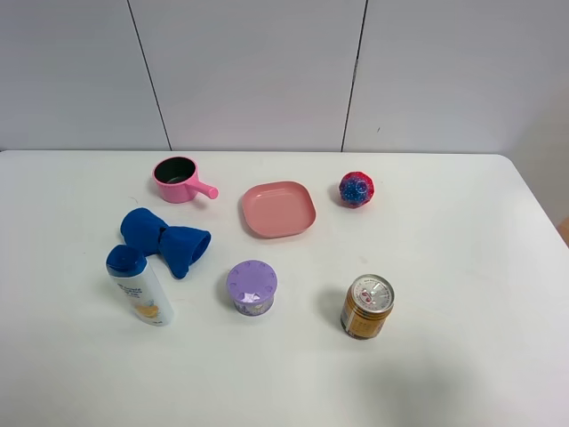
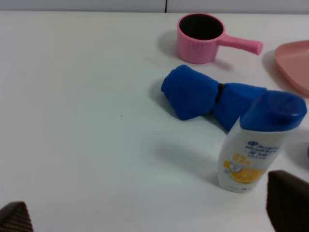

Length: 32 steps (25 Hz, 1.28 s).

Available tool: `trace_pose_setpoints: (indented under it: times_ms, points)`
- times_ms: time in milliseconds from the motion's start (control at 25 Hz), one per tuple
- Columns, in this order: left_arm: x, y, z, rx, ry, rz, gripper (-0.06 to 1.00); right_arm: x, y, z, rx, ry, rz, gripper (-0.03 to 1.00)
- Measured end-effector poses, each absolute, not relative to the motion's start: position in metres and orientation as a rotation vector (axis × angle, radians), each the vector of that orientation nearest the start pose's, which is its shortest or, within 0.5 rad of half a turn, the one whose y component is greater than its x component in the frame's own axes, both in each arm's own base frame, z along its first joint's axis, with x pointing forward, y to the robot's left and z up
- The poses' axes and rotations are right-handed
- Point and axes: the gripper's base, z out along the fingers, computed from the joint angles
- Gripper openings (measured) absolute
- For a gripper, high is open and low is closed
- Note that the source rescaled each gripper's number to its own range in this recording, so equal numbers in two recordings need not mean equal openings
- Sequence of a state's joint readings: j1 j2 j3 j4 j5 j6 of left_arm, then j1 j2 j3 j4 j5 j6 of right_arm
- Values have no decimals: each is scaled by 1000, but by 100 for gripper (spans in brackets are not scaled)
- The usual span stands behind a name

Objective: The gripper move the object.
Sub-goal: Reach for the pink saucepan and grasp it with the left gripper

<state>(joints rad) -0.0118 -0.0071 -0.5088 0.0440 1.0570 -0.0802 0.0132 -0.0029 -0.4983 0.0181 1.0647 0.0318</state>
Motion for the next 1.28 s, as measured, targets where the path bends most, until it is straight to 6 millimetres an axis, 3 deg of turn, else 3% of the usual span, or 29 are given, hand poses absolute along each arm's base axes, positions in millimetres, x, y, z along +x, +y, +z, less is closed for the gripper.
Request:
trace_pose_setpoints:
  times_ms: [1280]
  points:
    - [-7,4,280,-72,2023,-6,99,-5,1,276,18,2047,50,100]
